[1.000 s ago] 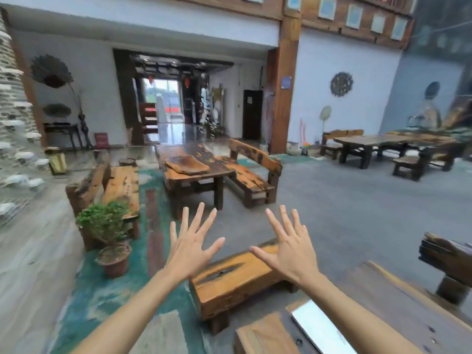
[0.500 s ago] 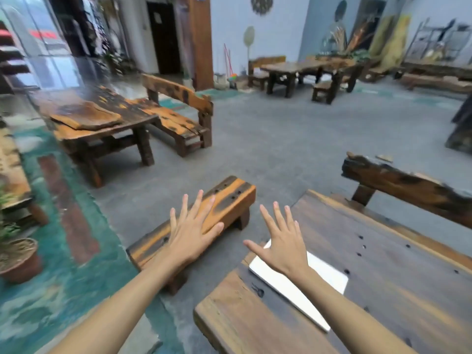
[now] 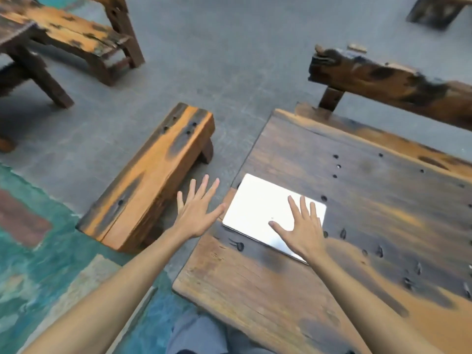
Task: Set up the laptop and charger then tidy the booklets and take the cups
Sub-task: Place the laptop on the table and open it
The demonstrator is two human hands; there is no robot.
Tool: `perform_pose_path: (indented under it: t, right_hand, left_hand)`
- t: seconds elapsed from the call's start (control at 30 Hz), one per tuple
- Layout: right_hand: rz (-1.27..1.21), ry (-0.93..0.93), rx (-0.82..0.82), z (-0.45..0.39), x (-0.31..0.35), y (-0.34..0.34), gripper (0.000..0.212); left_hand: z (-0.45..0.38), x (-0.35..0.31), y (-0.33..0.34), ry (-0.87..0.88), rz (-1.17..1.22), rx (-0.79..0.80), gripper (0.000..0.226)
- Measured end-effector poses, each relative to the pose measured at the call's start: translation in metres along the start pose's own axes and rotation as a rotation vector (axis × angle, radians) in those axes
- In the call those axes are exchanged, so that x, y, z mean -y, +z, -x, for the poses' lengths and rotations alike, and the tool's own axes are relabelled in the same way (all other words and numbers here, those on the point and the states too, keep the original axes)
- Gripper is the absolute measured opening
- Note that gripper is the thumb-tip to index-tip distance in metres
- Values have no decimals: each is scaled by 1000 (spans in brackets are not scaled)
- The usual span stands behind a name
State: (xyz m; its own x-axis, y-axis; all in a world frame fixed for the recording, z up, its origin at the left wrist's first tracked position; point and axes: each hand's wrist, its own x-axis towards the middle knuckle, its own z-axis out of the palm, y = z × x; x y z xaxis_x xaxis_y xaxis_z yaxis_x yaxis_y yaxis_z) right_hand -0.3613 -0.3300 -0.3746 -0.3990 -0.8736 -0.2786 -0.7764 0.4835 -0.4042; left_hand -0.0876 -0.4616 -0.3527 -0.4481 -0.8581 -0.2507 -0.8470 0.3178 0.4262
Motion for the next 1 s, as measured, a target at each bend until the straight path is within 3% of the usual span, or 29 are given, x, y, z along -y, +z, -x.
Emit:
perform_pose_path:
  t: [0.07,0.17,0.27,0.37,0.6,0.8,1.0]
  right_hand:
    - [-61,96,33,-6,-18,6,99]
    - [-353,269,75,-15,-40,14,101]
    - [-631,456,48,-21,-56,17,103]
    - [-869,587,9,-28,-71,18,104]
    - [-1043,754,53,-53,-97,26,108]
    - [-1178,882,5,-61,-118,38,96]
    - [-1314,951,45,-68,-138,38,76]
  left_hand:
    - [-19,-2,10,32,80,86,74]
    - [-49,-4,24,8,407,220,78]
    - [-77,-9,36,-202,664,282,76]
    - [-108,-10,49,-389,799,269,60]
    - [-147,-1,80,-525,822,447,56]
    - [-153,18,91,-535,870,507,66]
    - [-160,14,97,-573,917,498,48]
